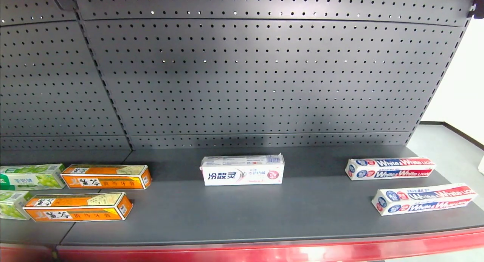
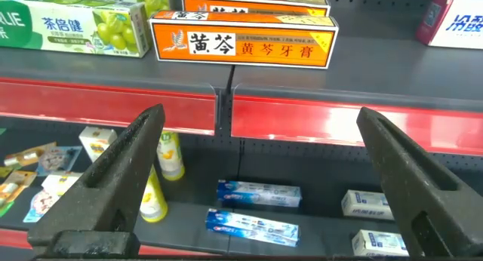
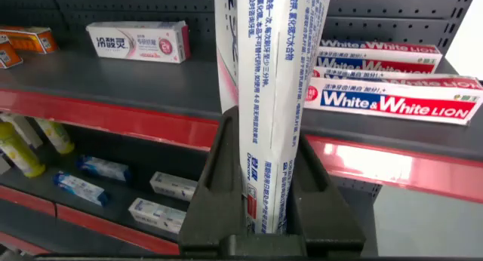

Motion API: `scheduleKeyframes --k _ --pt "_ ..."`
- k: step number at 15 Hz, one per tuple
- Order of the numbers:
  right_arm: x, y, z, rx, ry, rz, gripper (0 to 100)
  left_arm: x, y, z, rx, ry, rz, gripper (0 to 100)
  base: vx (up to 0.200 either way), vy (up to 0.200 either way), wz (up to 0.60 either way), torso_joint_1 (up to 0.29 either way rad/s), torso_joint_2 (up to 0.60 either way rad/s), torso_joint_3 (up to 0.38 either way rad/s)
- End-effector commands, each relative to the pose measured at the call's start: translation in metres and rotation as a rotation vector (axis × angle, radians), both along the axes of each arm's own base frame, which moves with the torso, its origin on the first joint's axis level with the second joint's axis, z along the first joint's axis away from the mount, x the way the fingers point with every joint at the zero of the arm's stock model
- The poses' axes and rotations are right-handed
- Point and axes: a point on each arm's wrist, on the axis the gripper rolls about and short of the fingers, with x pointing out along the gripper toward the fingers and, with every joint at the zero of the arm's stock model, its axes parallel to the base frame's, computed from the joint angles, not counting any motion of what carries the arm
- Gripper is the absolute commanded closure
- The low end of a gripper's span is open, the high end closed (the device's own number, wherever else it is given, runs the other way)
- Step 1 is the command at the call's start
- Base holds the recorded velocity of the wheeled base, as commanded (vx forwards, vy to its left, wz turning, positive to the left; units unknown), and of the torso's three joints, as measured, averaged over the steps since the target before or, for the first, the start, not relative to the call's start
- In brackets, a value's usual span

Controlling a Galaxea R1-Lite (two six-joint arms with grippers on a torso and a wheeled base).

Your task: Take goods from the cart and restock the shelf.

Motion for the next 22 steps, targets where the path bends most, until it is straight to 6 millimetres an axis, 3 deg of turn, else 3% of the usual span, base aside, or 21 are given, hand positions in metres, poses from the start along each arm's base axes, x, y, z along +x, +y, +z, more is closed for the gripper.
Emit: scheduleKeyframes --k 1,3,14,16,20,22 --pt "0.0 0.0 -0.006 -0.002 0.008 0.003 100 0.0 0.0 0.0 -0.001 0.0 0.0 0 0.0 0.0 0.0 0.0 0.0 0.0" --pt "0.007 -0.001 -0.029 -0.062 0.051 -0.041 100 0.0 0.0 0.0 0.001 0.0 0.0 0 0.0 0.0 0.0 0.0 0.0 0.0" --pt "0.001 -0.002 -0.033 -0.002 0.009 0.011 100 0.0 0.0 0.0 0.007 0.001 -0.002 0 0.0 0.0 0.0 0.0 0.0 0.0" --pt "0.001 -0.002 -0.033 -0.002 0.009 0.011 100 0.0 0.0 0.007 0.015 -0.07 -0.01 0 0.0 0.0 0.0 0.0 0.0 0.0" --pt "0.001 -0.002 -0.033 -0.002 0.009 0.011 100 -0.001 -0.003 0.012 0.096 -0.105 -0.129 0 0.0 0.0 0.0 0.0 0.0 0.0" --pt "0.001 -0.002 -0.033 -0.002 0.008 0.011 100 -0.005 -0.007 0.02 0.104 -0.125 -0.32 0 0.0 0.0 0.0 0.0 0.0 0.0"
